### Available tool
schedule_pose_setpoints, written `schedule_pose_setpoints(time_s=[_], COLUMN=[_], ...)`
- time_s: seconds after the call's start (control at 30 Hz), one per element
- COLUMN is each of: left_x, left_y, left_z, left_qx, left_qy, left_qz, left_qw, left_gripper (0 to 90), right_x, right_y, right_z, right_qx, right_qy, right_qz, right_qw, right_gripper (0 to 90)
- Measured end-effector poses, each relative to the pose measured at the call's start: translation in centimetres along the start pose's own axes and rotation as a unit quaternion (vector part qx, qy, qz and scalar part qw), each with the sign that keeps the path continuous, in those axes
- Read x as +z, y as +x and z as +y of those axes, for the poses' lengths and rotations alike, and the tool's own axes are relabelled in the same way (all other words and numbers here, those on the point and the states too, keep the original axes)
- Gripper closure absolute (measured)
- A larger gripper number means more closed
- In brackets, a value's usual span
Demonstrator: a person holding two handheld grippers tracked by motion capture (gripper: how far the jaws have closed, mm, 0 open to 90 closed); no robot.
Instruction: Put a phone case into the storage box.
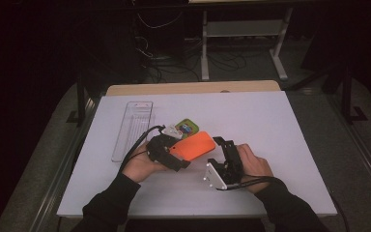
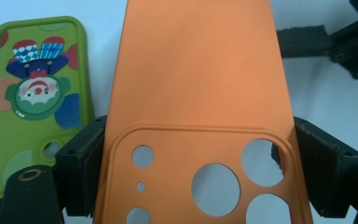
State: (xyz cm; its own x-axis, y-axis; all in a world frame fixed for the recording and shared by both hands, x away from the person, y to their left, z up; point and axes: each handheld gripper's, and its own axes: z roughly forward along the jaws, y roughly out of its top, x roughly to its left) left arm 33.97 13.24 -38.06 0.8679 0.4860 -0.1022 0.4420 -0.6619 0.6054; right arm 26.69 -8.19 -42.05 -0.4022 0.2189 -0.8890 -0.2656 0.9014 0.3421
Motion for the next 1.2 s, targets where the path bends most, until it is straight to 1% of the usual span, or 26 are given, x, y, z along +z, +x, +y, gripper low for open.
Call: schedule_pose_setpoints(time_s=[0.07, 0.1, 0.13, 0.17, 0.2, 0.23, 0.3, 0.37, 0.4, 0.47, 0.5, 0.53, 0.57, 0.6, 0.67, 0.7, 0.77, 0.8, 0.87, 0.93, 0.97, 1.0, 1.1, 1.2], left_x=[0.0, 0.1, 0.0, 0.0, 0.0, 0.0, 0.0, -0.1, 0.0, 0.0, 0.0, 0.2, 0.1, 0.0, 0.0, 0.0, 0.0, 0.2, 0.2, 0.3, 0.2, 0.2, 0.2, 0.1], left_y=[-0.1, -0.3, -0.1, -0.1, -0.2, -0.1, -0.1, -0.1, -0.1, -0.2, -0.2, -0.4, -0.3, -0.2, -0.2, -0.3, -0.3, -0.6, -0.6, -0.6, -0.5, -0.6, -0.6, -0.6], left_z=[0.1, 0.1, 0.2, 0.2, 0.3, 0.3, 0.4, 0.5, 0.5, 0.5, 0.6, 0.6, 0.6, 0.7, 0.7, 0.7, 0.7, 0.7, 0.7, 0.7, 0.7, 0.7, 0.7, 0.8], left_qx=[-0.001, -0.011, 0.008, 0.007, 0.004, 0.006, 0.006, 0.011, 0.009, 0.007, 0.007, -0.008, 0.002, 0.015, 0.015, 0.014, 0.009, -0.007, -0.004, -0.002, 0.007, 0.004, 0.006, 0.006], left_qy=[-0.001, -0.008, 0.007, 0.005, 0.006, 0.004, 0.004, 0.007, 0.005, 0.005, 0.005, -0.008, -0.004, 0.009, 0.009, 0.009, 0.005, -0.006, -0.003, -0.006, 0.001, 0.0, 0.001, -0.001], left_qz=[0.001, 0.0, 0.0, 0.0, 0.001, -0.002, -0.002, -0.001, -0.001, -0.003, -0.003, -0.001, 0.001, 0.0, -0.002, -0.001, -0.002, -0.003, -0.004, 0.0, 0.0, -0.001, -0.004, -0.004], left_qw=[1.0, 0.9999, 0.9999, 1.0, 1.0, 1.0, 1.0, 0.9999, 0.9999, 1.0, 1.0, 0.9999, 1.0, 0.9999, 0.9998, 0.9999, 0.9999, 1.0, 1.0, 1.0, 1.0, 1.0, 1.0, 1.0], left_gripper=[15.7, 15.7, 15.7, 15.7, 15.7, 15.7, 15.7, 15.7, 15.7, 15.7, 15.7, 15.7, 15.7, 15.7, 15.7, 15.7, 15.7, 15.7, 15.7, 15.7, 15.6, 15.6, 15.6, 15.6], right_x=[0.0, 0.0, 0.0, 0.1, 0.2, 0.2, 0.2, 0.3, 0.3, 0.4, 0.4, 0.4, 0.5, 0.6, 0.6, 0.7, 0.7, 0.8, 0.7, 0.7, 0.7, 0.7, 0.5, 0.5], right_y=[0.3, 0.4, 0.6, 0.5, 0.6, 0.6, 0.8, 0.9, 1.0, 1.2, 1.4, 1.5, 1.7, 1.8, 2.0, 2.1, 2.2, 2.2, 2.2, 2.3, 2.3, 2.3, 2.4, 2.4], right_z=[0.2, 0.4, 0.5, 0.4, 0.5, 0.5, 0.6, 0.7, 0.8, 1.0, 1.1, 1.2, 1.3, 1.4, 1.6, 1.6, 1.7, 1.7, 1.7, 1.8, 1.8, 1.9, 2.0, 2.1], right_qx=[-0.009, -0.01, -0.015, -0.038, -0.046, -0.054, -0.063, -0.071, -0.075, -0.086, -0.085, -0.087, -0.091, -0.094, -0.109, -0.11, -0.117, -0.119, -0.117, -0.114, -0.12, -0.122, -0.126, -0.133], right_qy=[0.001, -0.002, -0.003, -0.011, -0.015, -0.016, -0.02, -0.026, -0.027, -0.03, -0.036, -0.038, -0.04, -0.041, -0.043, -0.042, -0.036, -0.035, -0.034, -0.033, -0.034, -0.034, -0.037, -0.035], right_qz=[-0.002, -0.006, -0.012, -0.017, -0.023, -0.024, -0.034, -0.042, -0.042, -0.05, -0.054, -0.055, -0.056, -0.057, -0.063, -0.065, -0.059, -0.058, -0.057, -0.059, -0.063, -0.067, -0.069, -0.069], right_qw=[1.0, 0.9999, 0.9998, 0.9991, 0.9986, 0.9981, 0.9972, 0.9962, 0.9959, 0.9946, 0.9942, 0.994, 0.9935, 0.993, 0.9911, 0.9909, 0.9908, 0.9905, 0.991, 0.9911, 0.9902, 0.9896, 0.989, 0.9882], right_gripper=[16.0, 16.3, 16.8, 17.6, 18.1, 18.8, 20.3, 22.2, 22.8, 23.8, 24.4, 25.5, 26.7, 28.3, 30.8, 32.4, 36.1, 38.9, 43.3, 47.4, 49.4, 51.2, 58.7, 63.2])
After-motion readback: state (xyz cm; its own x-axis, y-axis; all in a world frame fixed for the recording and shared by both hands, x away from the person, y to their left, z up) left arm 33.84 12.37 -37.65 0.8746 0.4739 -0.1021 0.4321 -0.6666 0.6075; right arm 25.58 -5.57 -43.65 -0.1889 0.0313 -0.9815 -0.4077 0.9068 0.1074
